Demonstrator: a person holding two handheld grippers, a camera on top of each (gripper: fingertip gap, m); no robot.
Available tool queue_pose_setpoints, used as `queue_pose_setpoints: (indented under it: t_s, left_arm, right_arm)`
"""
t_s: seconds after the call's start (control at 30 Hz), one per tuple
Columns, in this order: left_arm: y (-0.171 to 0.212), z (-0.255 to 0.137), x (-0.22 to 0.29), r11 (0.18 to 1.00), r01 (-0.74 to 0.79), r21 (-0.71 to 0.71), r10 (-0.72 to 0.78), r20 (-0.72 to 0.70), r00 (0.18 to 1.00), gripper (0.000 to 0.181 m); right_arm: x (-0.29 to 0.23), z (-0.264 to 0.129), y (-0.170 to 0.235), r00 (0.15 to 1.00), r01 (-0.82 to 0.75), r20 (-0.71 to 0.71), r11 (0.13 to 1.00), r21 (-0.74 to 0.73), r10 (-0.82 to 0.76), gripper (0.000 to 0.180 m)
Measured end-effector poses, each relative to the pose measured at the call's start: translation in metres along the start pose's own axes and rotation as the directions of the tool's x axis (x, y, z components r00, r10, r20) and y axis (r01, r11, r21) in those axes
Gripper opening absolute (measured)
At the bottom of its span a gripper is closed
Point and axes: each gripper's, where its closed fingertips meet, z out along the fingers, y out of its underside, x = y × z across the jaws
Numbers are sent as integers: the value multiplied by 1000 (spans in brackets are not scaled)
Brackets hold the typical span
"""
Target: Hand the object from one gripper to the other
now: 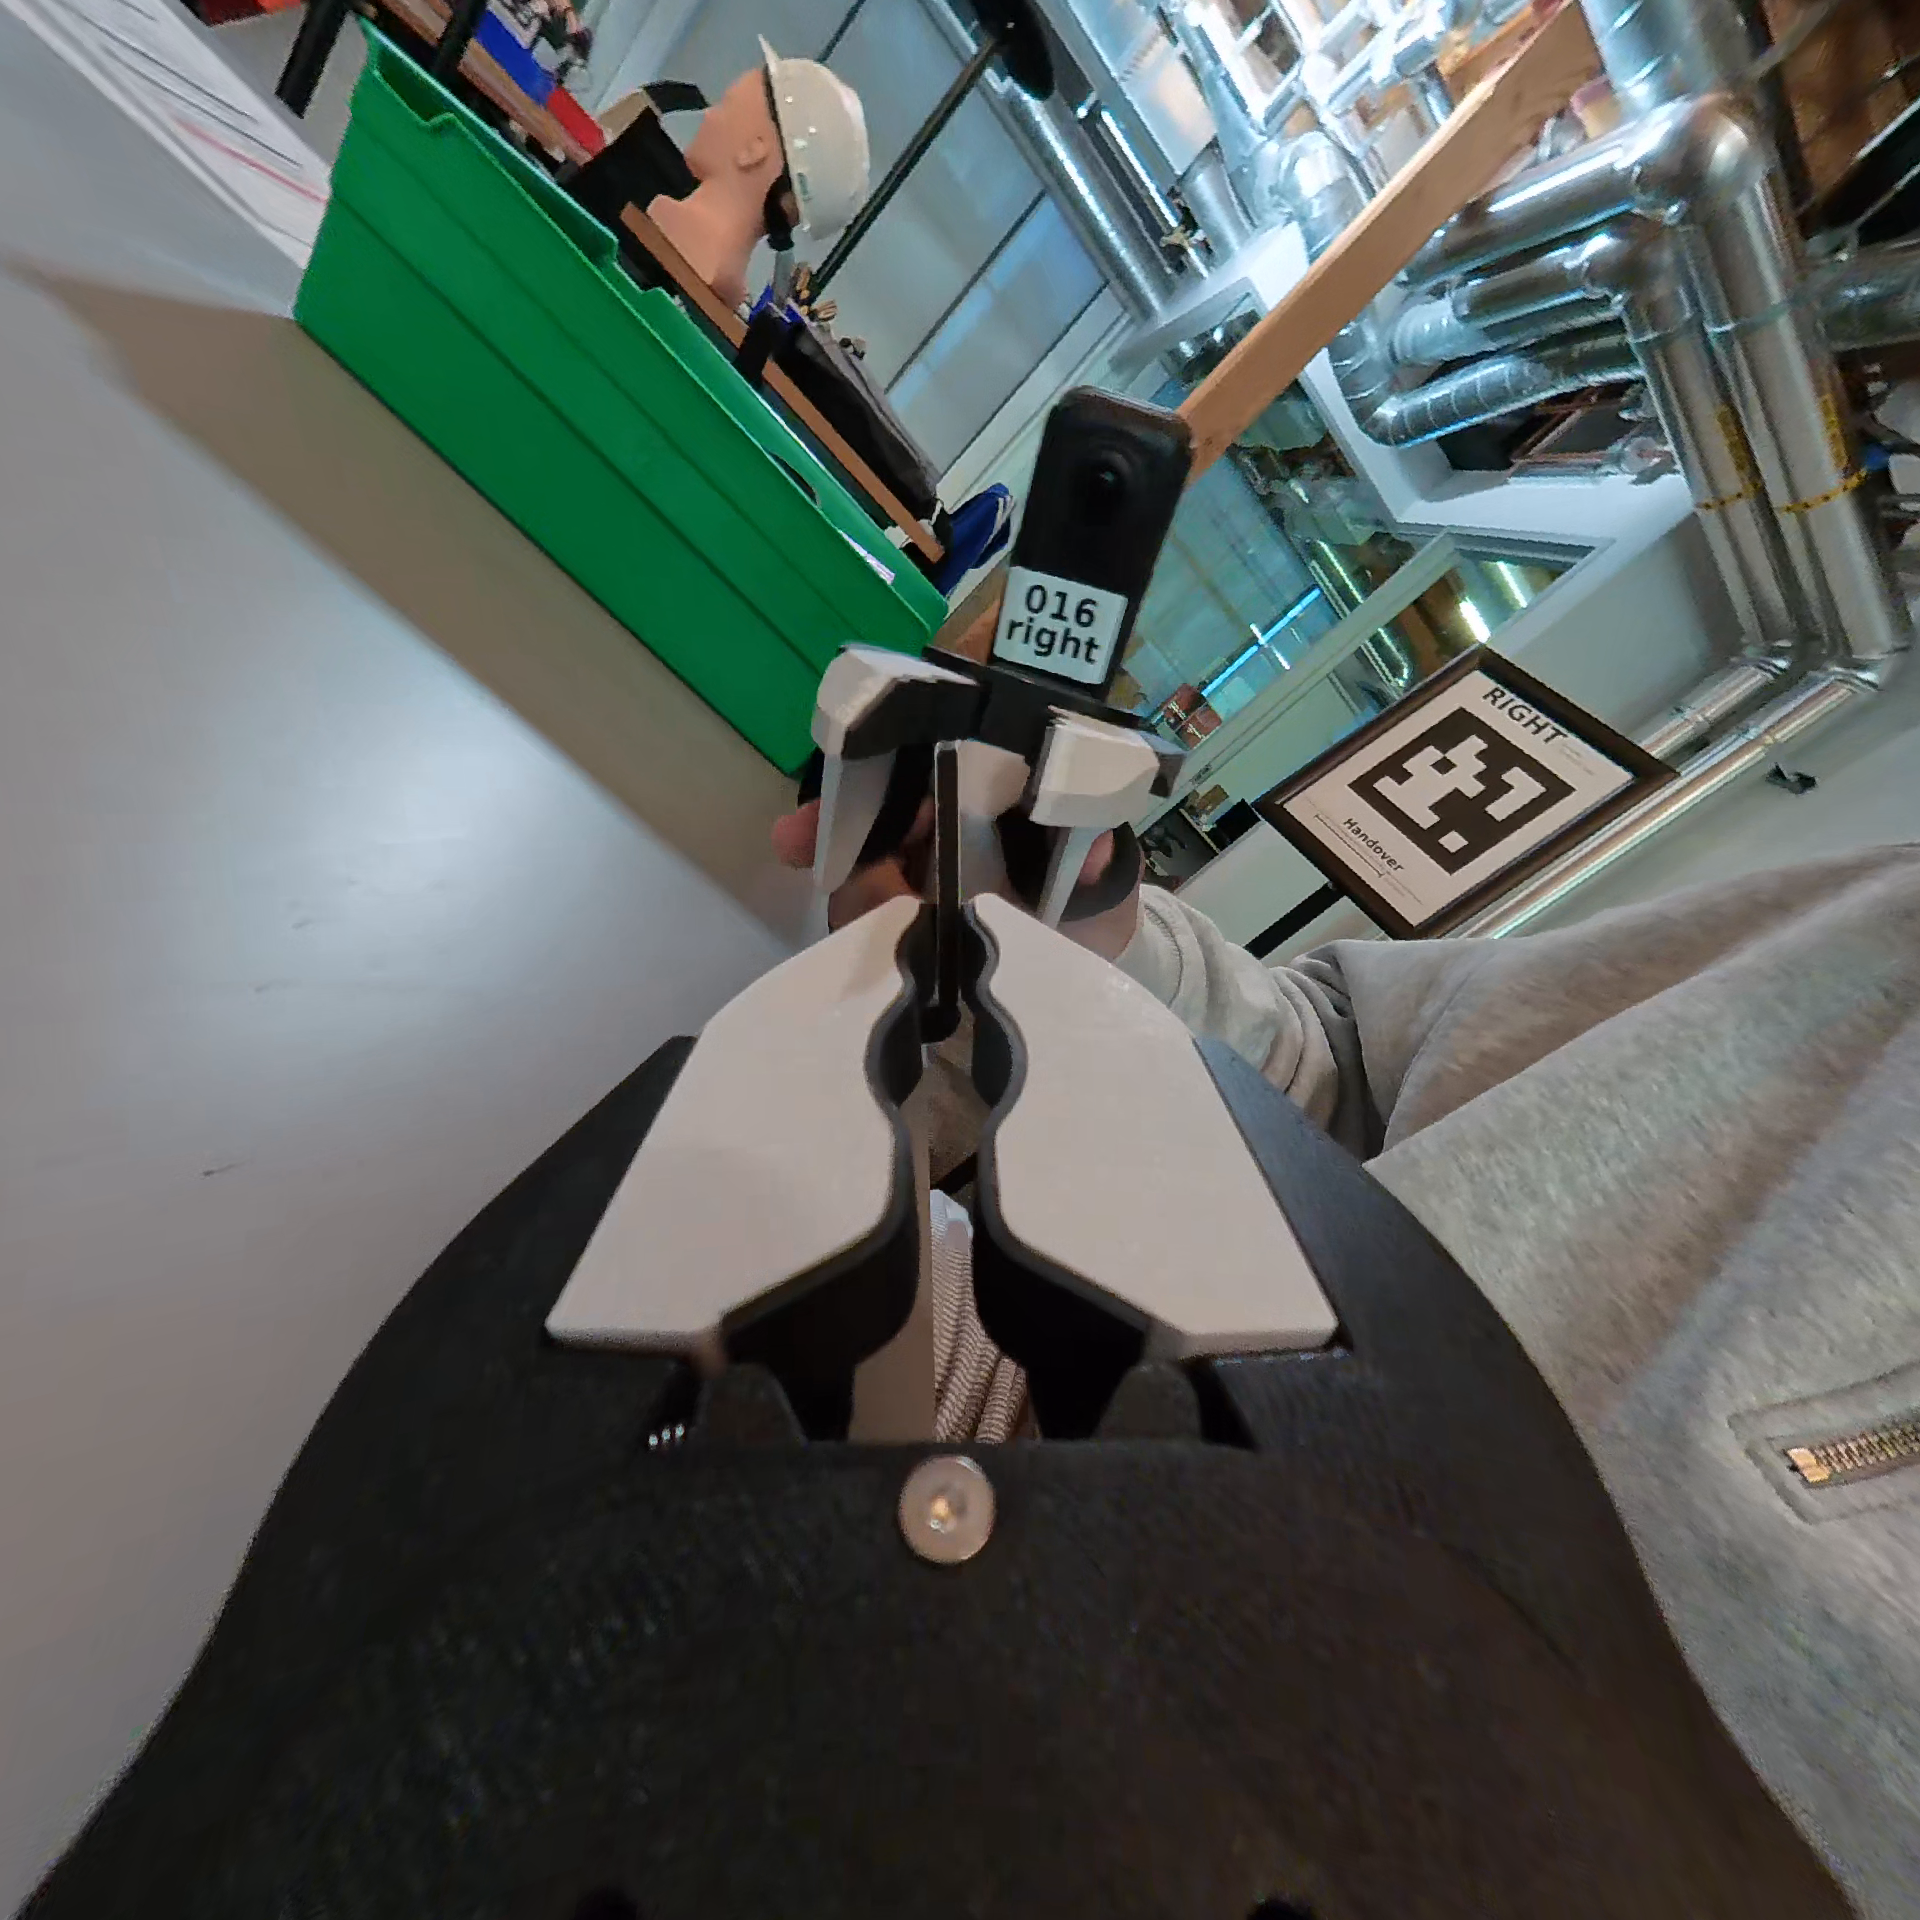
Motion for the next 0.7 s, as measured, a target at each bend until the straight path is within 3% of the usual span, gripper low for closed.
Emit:
queue_pose_setpoints:
  t_s: [0.13,0.23,0.43,0.57,0.7]
  left_arm:
    - [4,4,5,1000,-18,-15,18,-21,1000,4]
    - [3,5,3,1000,-21,-4,21,-11,1000,7]
    - [-8,1,0,996,-63,70,61,35,998,40]
    - [-18,-2,7,951,-298,87,288,110,951,71]
    - [-8,3,14,802,-594,-57,594,171,786,80]
  right_arm:
    - [-8,2,4,999,-4,42,1000,-28,5,7]
    - [-11,1,3,998,-18,64,999,-28,20,5]
    - [-6,-2,0,996,-70,57,997,-15,70,4]
    - [-6,-5,-1,985,-147,92,989,-16,148,4]
    - [-6,-7,2,917,-346,193,937,-54,349,4]
